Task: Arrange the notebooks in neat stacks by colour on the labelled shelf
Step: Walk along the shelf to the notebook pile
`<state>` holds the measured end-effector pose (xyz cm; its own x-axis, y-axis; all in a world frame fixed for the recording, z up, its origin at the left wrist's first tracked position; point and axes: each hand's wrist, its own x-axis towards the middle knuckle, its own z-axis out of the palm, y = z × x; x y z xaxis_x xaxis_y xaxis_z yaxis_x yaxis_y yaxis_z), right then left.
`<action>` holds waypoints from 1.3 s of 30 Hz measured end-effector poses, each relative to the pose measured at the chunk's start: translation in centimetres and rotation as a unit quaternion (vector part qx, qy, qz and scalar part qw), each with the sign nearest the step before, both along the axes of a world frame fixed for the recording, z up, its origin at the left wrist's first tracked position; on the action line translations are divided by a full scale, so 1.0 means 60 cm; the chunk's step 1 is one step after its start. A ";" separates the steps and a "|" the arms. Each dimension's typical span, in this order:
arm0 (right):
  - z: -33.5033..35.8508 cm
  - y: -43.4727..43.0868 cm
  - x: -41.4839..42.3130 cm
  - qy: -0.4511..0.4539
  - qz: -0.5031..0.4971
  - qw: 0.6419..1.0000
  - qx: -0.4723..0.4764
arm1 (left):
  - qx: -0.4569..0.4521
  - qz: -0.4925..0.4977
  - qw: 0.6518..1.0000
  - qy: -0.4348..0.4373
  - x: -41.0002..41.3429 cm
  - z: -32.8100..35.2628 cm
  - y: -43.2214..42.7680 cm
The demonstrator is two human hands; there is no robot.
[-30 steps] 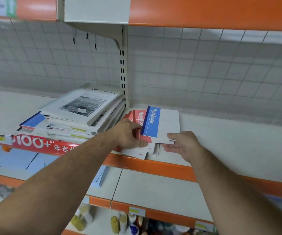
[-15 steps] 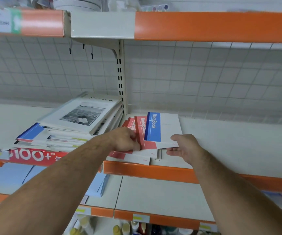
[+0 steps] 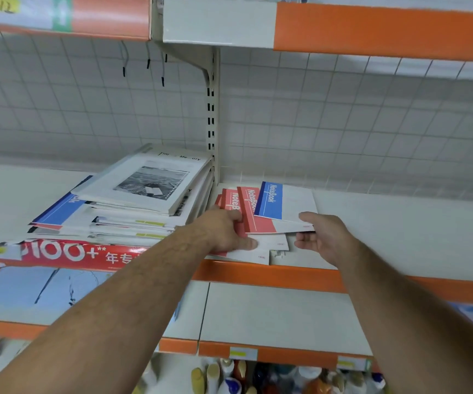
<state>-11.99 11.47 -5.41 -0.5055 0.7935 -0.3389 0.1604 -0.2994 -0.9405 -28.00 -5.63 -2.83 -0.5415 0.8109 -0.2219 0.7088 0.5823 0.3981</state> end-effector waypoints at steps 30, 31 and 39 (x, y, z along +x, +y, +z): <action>0.001 0.024 0.043 -0.083 -0.079 0.993 0.033 | -0.088 0.013 0.992 0.094 0.011 -0.010 0.020; 0.003 0.021 0.044 -0.081 -0.071 0.994 0.037 | -0.094 0.012 0.991 0.098 0.015 -0.008 0.022; 0.014 0.015 0.046 -0.084 -0.044 0.994 0.057 | -0.055 0.004 0.991 0.122 0.050 0.012 0.042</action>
<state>-9.20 12.36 -4.55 -0.3773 0.8698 -0.3179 0.2956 -0.2121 -0.9315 -24.98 -3.10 -2.09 -0.5955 0.7849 -0.1713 0.7718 0.6181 0.1493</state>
